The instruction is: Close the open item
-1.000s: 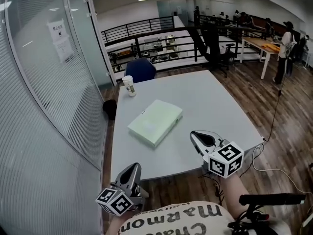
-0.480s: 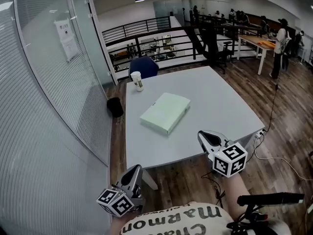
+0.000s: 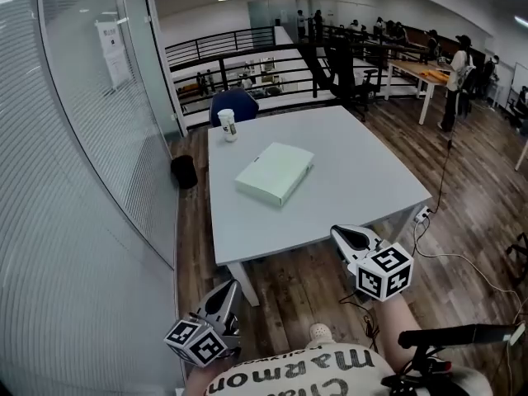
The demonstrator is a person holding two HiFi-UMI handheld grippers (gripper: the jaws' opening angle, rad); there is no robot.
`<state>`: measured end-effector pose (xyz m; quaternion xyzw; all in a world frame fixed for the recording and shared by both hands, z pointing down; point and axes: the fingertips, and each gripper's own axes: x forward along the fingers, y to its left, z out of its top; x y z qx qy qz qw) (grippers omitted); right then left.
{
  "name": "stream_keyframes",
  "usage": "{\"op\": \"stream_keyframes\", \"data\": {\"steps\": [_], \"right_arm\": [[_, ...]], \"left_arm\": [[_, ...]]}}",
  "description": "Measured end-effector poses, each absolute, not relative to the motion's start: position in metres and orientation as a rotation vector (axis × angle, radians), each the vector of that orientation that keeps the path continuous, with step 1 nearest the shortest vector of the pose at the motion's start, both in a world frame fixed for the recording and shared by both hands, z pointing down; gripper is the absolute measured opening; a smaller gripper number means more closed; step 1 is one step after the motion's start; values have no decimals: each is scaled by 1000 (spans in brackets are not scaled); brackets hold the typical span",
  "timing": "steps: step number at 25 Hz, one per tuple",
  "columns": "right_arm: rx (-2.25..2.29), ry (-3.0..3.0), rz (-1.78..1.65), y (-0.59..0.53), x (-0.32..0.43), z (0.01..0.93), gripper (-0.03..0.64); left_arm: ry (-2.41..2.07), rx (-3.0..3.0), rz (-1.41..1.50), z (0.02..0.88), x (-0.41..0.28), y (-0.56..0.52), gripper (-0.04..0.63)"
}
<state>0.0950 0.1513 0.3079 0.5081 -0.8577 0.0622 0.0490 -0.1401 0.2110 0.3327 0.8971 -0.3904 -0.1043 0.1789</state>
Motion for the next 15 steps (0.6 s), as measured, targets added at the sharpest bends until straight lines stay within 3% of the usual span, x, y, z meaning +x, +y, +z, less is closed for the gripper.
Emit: {"op": "stream_keyframes", "data": {"steps": [15], "right_arm": [[1556, -2565, 190, 185, 80, 318, -5]], "left_arm": [[-1086, 2528, -320, 339, -158, 239, -11]]}}
